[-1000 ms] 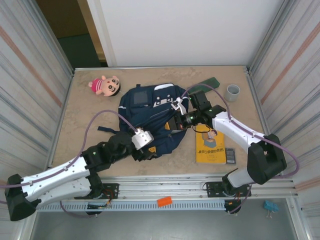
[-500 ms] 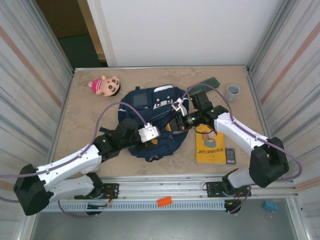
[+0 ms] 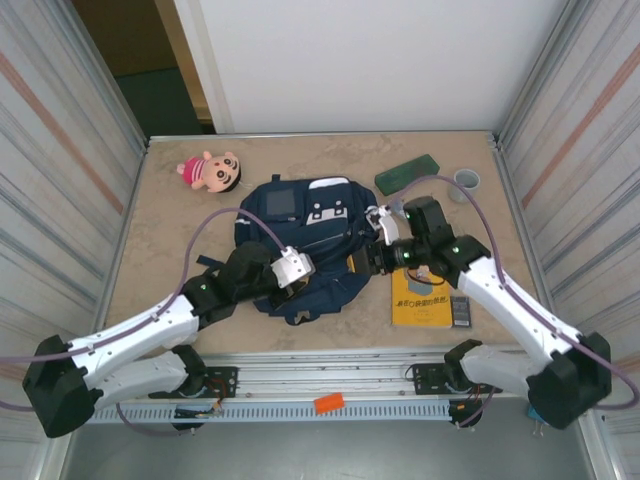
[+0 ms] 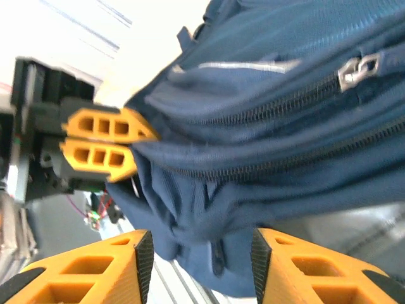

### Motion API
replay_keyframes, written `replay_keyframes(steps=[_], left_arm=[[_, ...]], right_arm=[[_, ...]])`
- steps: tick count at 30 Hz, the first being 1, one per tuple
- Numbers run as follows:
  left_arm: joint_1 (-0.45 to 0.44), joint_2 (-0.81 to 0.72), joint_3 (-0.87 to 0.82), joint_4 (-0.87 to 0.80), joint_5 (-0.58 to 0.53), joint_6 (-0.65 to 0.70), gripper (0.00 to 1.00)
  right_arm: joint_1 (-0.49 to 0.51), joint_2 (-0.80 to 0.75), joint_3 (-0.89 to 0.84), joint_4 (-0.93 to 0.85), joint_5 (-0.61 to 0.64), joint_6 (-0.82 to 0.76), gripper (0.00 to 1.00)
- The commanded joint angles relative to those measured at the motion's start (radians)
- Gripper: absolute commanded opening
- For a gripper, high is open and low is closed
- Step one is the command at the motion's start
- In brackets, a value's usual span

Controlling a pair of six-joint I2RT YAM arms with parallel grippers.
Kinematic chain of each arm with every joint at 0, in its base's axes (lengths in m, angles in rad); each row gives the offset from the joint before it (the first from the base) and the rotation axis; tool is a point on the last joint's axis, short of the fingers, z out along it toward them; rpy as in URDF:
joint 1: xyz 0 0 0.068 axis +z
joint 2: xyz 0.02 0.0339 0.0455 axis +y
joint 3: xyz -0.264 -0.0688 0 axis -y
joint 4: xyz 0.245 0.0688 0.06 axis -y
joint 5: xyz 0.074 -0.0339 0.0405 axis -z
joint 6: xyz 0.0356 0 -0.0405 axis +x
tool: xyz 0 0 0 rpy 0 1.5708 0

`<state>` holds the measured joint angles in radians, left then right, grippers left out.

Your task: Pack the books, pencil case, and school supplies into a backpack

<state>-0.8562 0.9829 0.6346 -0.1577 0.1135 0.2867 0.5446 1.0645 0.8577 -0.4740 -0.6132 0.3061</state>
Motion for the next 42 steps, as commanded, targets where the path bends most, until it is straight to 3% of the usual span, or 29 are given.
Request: replay_keyframes(steps=[1, 5, 16, 27, 32, 36, 37, 38, 40, 42], left_arm=[[0.019, -0.058, 0.008, 0.059, 0.047, -0.077, 0.0], [0.028, -0.046, 0.023, 0.051, 0.059, -0.092, 0.0], [0.03, 0.002, 0.047, 0.08, 0.095, -0.12, 0.0], [0.035, 0.014, 0.057, 0.12, 0.118, -0.144, 0.0], [0.036, 0.025, 0.062, 0.122, 0.112, -0.152, 0.0], [0.035, 0.043, 0.049, 0.137, 0.096, -0.175, 0.0], [0.035, 0.047, 0.045, 0.144, 0.101, -0.181, 0.03], [0.036, 0.049, 0.041, 0.15, 0.109, -0.188, 0.13], [0.034, 0.046, 0.04, 0.136, 0.12, -0.196, 0.46], [0.035, 0.027, 0.04, 0.101, 0.101, -0.198, 0.63]], right_arm=[[0.084, -0.045, -0.062, 0.002, 0.139, 0.018, 0.45], [0.158, -0.043, -0.086, 0.061, 0.199, 0.045, 0.43], [0.198, 0.064, -0.092, 0.142, 0.17, 0.074, 0.43], [0.236, 0.104, -0.112, 0.119, 0.288, 0.056, 0.42], [0.24, 0.092, -0.107, 0.118, 0.302, 0.062, 0.11], [0.243, 0.067, -0.082, 0.108, 0.26, 0.077, 0.0], [0.243, 0.063, -0.076, 0.105, 0.253, 0.079, 0.0], [0.24, 0.062, -0.071, 0.1, 0.249, 0.079, 0.0], [0.23, 0.064, -0.062, 0.086, 0.243, 0.08, 0.0], [0.21, 0.073, -0.051, 0.072, 0.209, 0.076, 0.0]])
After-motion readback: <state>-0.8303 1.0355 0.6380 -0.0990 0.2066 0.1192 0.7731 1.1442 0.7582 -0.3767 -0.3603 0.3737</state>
